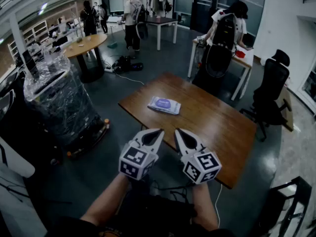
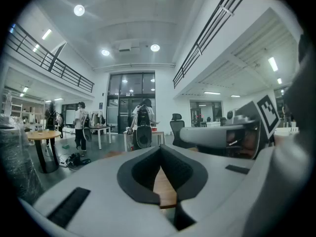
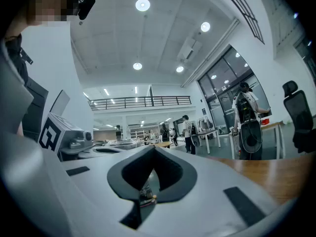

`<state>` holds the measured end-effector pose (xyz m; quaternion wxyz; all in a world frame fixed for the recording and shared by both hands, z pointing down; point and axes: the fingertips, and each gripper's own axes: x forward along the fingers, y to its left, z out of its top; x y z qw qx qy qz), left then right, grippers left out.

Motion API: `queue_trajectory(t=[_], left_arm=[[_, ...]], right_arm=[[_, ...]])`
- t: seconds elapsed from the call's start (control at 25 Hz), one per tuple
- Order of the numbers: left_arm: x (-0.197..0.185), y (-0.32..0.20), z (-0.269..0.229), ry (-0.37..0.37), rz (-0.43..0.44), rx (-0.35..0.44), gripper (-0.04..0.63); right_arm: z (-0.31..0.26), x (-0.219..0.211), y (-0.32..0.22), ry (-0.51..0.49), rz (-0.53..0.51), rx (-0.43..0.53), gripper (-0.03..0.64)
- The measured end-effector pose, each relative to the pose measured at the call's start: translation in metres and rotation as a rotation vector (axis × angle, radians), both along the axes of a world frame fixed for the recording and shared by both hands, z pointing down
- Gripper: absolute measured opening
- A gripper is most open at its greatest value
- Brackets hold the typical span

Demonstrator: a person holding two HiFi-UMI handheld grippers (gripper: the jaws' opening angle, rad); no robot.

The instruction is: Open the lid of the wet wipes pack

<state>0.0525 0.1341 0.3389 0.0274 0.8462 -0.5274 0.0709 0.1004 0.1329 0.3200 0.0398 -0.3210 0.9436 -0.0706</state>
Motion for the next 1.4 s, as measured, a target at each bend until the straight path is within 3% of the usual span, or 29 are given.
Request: queue_trajectory(t=[0.88,1.4], left_arm=[[-0.014,-0.009,-0.002,0.03,-0.006,0.015,0.006],[-0.04,-0.071,0.017,0.048,-0.019,-0.035,0.006]], right_arm=[[0.005,-0.016,-0.008,0.018,-0.021,0.001,0.011],[0.016,-0.03,-0.063,0.073,0.024,-0.03,0.011]])
